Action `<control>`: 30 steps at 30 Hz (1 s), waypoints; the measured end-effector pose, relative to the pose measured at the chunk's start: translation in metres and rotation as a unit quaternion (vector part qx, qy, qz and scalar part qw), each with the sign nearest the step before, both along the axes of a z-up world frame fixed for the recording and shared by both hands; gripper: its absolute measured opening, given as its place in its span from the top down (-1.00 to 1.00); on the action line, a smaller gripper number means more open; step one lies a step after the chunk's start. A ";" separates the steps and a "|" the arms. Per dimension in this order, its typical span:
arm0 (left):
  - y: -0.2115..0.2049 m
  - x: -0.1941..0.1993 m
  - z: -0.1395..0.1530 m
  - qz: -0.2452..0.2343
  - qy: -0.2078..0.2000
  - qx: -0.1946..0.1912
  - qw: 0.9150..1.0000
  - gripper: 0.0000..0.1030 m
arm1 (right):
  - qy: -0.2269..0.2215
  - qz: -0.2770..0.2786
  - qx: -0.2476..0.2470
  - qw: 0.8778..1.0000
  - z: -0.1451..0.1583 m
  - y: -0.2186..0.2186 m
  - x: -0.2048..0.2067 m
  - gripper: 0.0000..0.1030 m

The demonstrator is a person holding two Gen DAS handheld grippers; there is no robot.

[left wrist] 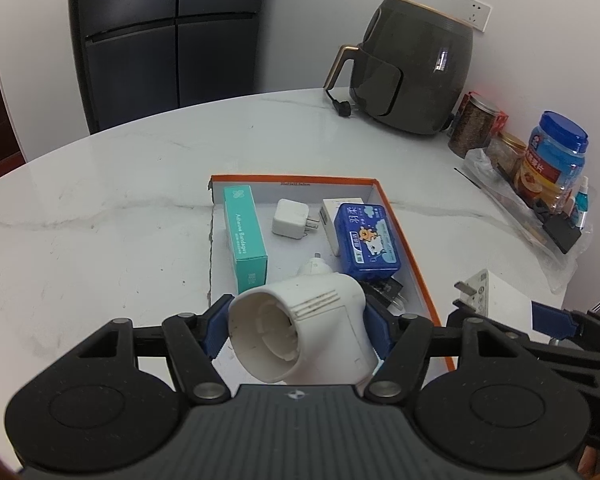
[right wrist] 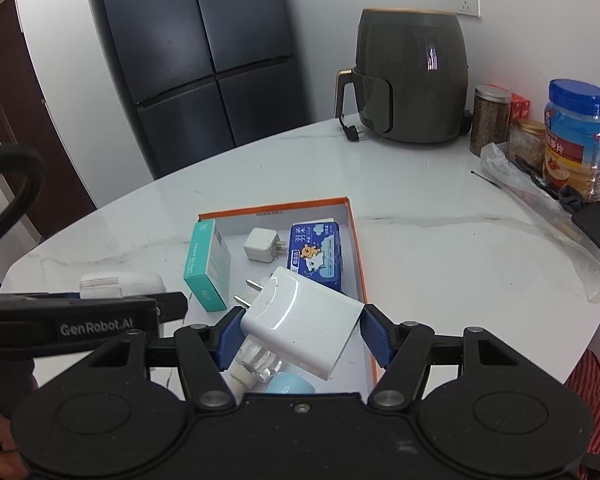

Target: Organize rigid objects

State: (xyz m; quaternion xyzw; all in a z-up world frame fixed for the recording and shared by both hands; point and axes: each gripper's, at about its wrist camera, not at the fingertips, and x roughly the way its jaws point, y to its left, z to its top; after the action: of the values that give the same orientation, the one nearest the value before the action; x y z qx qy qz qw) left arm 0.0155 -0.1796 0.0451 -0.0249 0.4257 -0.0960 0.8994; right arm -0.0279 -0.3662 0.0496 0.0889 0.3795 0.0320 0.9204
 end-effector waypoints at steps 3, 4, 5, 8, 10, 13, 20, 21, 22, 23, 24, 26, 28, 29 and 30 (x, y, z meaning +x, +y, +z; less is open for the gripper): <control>0.000 0.006 -0.003 0.003 0.003 0.001 1.000 -0.33 | 0.009 0.000 -0.001 1.000 -0.007 -0.002 0.006 -0.48; -0.001 0.007 -0.004 0.004 0.004 0.001 1.000 -0.33 | 0.013 -0.001 0.000 1.000 -0.010 -0.003 0.008 -0.48; -0.001 0.009 -0.005 0.004 0.006 0.001 1.000 -0.33 | 0.016 0.000 0.000 1.000 -0.012 -0.003 0.010 -0.48; -0.003 0.015 -0.008 0.004 0.009 0.000 1.000 -0.33 | 0.023 0.002 0.000 1.000 -0.018 -0.004 0.015 -0.48; -0.005 0.019 -0.010 0.004 0.010 0.000 1.000 -0.33 | 0.028 0.004 0.000 1.000 -0.022 -0.003 0.018 -0.48; -0.007 0.025 -0.014 0.005 0.014 0.000 1.000 -0.33 | 0.036 0.008 -0.001 0.999 -0.029 -0.004 0.024 -0.48; -0.015 0.043 -0.020 0.004 0.016 0.003 1.000 -0.33 | 0.025 0.021 0.002 0.999 -0.031 -0.006 0.033 -0.51; -0.016 0.046 -0.021 0.005 0.016 0.002 1.000 -0.33 | 0.024 0.022 0.003 0.999 -0.031 -0.008 0.033 -0.51; -0.017 0.050 -0.021 0.005 0.016 0.000 1.000 -0.33 | 0.021 0.021 0.004 1.000 -0.029 -0.010 0.033 -0.51; -0.018 0.053 -0.022 0.005 0.015 -0.001 1.000 -0.33 | 0.018 0.021 0.006 1.000 -0.028 -0.012 0.032 -0.51; -0.020 0.057 -0.022 0.005 0.014 0.001 1.000 -0.33 | 0.016 0.020 0.008 1.000 -0.028 -0.014 0.032 -0.51; -0.024 0.064 -0.024 0.004 0.014 0.001 1.000 -0.33 | 0.015 0.019 0.007 1.000 -0.027 -0.018 0.031 -0.51; -0.029 0.071 -0.025 0.002 0.014 0.002 1.000 -0.33 | 0.016 0.017 0.008 1.000 -0.028 -0.022 0.030 -0.51; -0.031 0.074 -0.026 0.000 0.012 0.004 1.000 -0.33 | 0.016 0.016 0.010 1.000 -0.028 -0.023 0.029 -0.51; -0.034 0.077 -0.027 -0.003 0.011 0.005 1.000 -0.33 | 0.015 0.015 0.011 1.000 -0.028 -0.025 0.028 -0.51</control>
State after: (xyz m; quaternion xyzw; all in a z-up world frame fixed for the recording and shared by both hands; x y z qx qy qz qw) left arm 0.0927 -0.2134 0.0186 -0.0200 0.4358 -0.0964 0.8946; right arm 0.0002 -0.3914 0.0218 0.0939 0.3945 0.0492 0.9127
